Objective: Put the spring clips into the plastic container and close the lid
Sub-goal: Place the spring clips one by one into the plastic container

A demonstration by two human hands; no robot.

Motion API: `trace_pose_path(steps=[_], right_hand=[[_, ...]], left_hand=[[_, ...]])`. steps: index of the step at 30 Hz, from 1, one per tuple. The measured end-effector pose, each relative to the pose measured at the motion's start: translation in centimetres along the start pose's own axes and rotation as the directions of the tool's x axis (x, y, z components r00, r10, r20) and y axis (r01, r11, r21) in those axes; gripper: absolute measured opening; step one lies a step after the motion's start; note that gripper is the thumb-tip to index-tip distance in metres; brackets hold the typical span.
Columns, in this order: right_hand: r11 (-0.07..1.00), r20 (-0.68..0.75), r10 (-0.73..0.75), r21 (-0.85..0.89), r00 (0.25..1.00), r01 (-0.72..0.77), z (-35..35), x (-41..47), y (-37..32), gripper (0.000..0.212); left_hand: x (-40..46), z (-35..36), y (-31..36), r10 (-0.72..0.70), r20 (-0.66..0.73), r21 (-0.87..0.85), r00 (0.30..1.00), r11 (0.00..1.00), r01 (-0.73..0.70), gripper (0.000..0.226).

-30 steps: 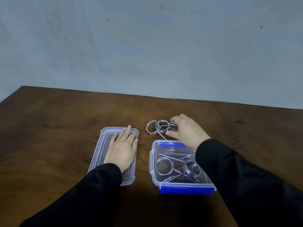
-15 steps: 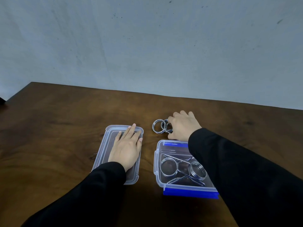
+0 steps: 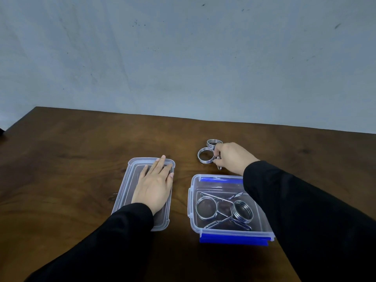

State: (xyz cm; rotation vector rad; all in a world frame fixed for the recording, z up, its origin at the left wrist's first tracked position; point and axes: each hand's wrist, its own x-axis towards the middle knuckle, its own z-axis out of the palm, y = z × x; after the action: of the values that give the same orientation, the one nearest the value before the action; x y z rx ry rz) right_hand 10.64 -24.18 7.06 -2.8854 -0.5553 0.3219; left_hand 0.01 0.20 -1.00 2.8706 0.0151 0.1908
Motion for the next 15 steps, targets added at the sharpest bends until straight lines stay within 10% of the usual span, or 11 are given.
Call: trace_pose_path(steps=[6,15], right_hand=[[0.989,-0.231,0.13,-0.045,0.964,-0.144,1.3,0.5,0.5,0.066],[0.941,0.016,0.29,0.179,0.957,-0.288,1.6,0.9,1.7,0.074]], left_hand=[[0.0,-0.1,0.0,-0.012,0.005,0.0,1.0,1.0,0.012,0.051],[0.0,-0.1,0.0,-0.014,0.014,-0.001,1.0,1.0,0.014,0.051]])
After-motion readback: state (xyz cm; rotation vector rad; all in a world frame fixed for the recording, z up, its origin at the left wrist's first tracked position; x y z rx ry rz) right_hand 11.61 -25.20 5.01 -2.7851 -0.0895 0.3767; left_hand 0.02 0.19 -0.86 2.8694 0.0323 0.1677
